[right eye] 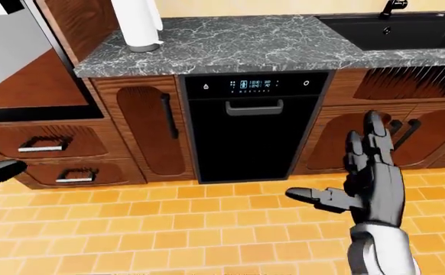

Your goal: Close the lid of the electric kettle.

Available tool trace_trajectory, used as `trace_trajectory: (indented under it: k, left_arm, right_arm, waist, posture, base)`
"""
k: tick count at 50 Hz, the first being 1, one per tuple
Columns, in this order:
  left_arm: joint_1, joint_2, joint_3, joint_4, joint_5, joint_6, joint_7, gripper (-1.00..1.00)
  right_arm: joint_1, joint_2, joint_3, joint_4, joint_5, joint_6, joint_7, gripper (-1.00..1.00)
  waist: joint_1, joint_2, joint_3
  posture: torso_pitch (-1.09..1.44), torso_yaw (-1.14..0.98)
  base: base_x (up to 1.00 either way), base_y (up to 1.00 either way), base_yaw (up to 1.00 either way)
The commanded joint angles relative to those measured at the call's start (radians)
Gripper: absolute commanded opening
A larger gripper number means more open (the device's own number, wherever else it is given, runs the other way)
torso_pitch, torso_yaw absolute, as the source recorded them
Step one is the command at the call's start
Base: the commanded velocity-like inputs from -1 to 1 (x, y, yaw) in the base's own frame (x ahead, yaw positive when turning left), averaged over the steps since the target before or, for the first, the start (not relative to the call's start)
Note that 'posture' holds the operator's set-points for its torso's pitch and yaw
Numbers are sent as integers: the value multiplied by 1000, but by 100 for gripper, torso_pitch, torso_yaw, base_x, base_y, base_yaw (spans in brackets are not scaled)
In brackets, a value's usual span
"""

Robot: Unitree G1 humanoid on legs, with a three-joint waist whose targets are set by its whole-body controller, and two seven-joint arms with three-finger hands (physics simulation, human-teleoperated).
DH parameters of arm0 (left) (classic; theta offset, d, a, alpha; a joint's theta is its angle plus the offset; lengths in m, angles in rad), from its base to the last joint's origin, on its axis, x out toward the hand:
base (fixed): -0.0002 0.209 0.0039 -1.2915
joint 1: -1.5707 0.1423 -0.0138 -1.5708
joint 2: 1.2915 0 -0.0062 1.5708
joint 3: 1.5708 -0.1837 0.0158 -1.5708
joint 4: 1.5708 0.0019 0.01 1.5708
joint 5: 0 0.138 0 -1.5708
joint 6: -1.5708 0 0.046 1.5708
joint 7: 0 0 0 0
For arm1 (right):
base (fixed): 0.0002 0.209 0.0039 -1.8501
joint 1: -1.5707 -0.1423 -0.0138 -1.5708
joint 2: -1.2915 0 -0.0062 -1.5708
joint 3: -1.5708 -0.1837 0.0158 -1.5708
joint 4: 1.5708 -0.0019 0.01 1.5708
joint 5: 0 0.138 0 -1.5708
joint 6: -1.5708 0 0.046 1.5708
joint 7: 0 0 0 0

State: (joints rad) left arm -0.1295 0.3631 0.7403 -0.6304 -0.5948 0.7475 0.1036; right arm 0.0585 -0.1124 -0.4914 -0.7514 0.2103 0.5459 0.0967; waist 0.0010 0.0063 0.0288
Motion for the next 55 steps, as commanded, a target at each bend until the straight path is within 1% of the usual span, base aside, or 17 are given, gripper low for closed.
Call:
trace_trajectory:
  k: [1, 6, 10, 16, 20, 22, 24, 30, 33, 41, 42, 44, 47, 52, 53, 54, 55]
  left_arm:
    - [-14, 66, 69, -34, -113, 10, 43, 100]
    - [14, 177, 192, 0, -177, 0, 69, 100]
    - [48, 271, 368, 65, -254, 14, 63, 100]
    - [99, 334, 486, 148, -300, -10, 38, 100]
    - [122, 369, 554, 172, -315, -3, 25, 100]
    - [146, 395, 623, 208, -309, -3, 6, 100]
    - [153, 401, 642, 215, -314, 2, 0, 100]
    - [179, 409, 689, 256, -312, -2, -24, 100]
    - [181, 423, 710, 263, -326, 12, -19, 100]
    - [181, 424, 708, 254, -335, 15, -11, 100]
    - [169, 403, 660, 255, -310, -18, -21, 100]
    - [167, 400, 654, 254, -307, -22, -21, 100]
    - [165, 397, 647, 249, -306, -23, -19, 100]
    - [161, 391, 636, 244, -302, -25, -18, 100]
    - [161, 391, 635, 242, -301, -25, -18, 100]
    - [160, 389, 632, 242, -300, -26, -17, 100]
    - [160, 385, 627, 242, -297, -29, -19, 100]
  right_arm:
    - [-25, -27, -60, -99, 58, 71, 8, 100]
    - [-53, -82, -220, -211, 138, 207, 16, 100]
    - [-76, -127, -348, -271, 240, 297, 9, 100]
    - [-71, -168, -399, -290, 261, 318, 6, 100]
    - [-50, -214, -465, -296, 348, 331, -34, 100]
    - [-40, -237, -541, -296, 424, 338, -55, 100]
    - [-24, -246, -543, -296, 430, 322, -77, 100]
    - [-16, -223, -541, -287, 294, 285, -13, 100]
    - [-33, -220, -555, -295, 296, 305, -7, 100]
    - [-36, -203, -532, -293, 259, 294, 17, 100]
    - [-5, -183, -485, -284, 194, 248, 42, 100]
    - [-10, -168, -475, -275, 163, 236, 61, 100]
    - [-21, -159, -479, -280, 152, 247, 77, 100]
    - [-31, -146, -477, -280, 138, 253, 91, 100]
    - [-31, -144, -475, -279, 135, 252, 93, 100]
    - [-30, -141, -472, -279, 131, 250, 94, 100]
    - [-30, -138, -471, -274, 127, 245, 97, 100]
  waist:
    - [2, 3, -12]
    - [1, 6, 2]
    - [0, 8, 7]
    - [-3, 8, 19]
    - [-1, 6, 20]
    - [0, 5, 21]
    - [0, 3, 23]
    - [-3, 4, 24]
    - [-3, 5, 23]
    - [-4, 5, 22]
    - [-5, 13, 4]
    - [-3, -25, 14]
    - [-6, -30, -6]
    - [-13, 28, 13]
    - [-14, 54, 7]
    - [-11, 100, -7]
    - [-4, 72, -3]
  posture:
    - [0, 0]
    - [0, 0]
    - [0, 0]
    - [0, 0]
    - [0, 0]
    - [0, 0]
    - [0, 0]
    - [0, 0]
    - [0, 0]
    - [0, 0]
    - [0, 0]
    - [0, 0]
    - [0, 0]
    - [0, 0]
    - [0, 0]
    - [0, 0]
    - [0, 0]
  base:
    - [0, 0, 0]
    - [0, 0, 0]
    - [0, 0, 0]
    - [0, 0, 0]
    - [0, 0, 0]
    - [0, 0, 0]
    - [0, 0, 0]
    - [0, 0, 0]
    - [0, 0, 0]
    - [0, 0, 0]
    - [0, 41, 0]
    - [0, 42, 0]
    - [0, 41, 0]
    - [0, 41, 0]
    - [0, 41, 0]
    - [0, 41, 0]
    - [0, 41, 0]
